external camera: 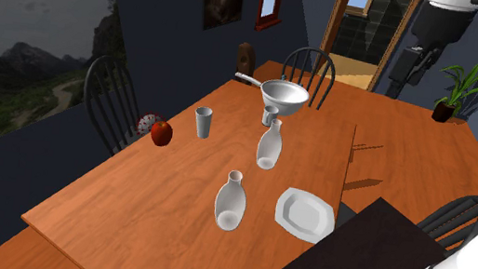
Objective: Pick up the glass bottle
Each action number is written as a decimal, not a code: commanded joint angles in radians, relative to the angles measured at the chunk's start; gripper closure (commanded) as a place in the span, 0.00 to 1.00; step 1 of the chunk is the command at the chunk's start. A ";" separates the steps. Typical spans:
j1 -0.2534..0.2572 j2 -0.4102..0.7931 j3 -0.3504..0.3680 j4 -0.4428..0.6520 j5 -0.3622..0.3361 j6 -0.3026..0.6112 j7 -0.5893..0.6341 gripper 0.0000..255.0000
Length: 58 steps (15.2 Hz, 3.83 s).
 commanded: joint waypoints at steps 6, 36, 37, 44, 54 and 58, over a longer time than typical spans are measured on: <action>-0.007 0.127 -0.033 -0.035 -0.008 0.170 -0.015 0.00; -0.060 1.228 -0.108 0.490 0.150 0.771 -0.196 0.00; -0.064 1.268 -0.104 0.529 0.156 0.772 -0.202 0.00; -0.081 1.417 -0.092 0.658 0.176 0.794 -0.217 0.00; -0.084 1.460 -0.089 0.661 0.179 0.833 -0.220 1.00; -0.084 1.461 -0.089 0.661 0.179 0.833 -0.220 1.00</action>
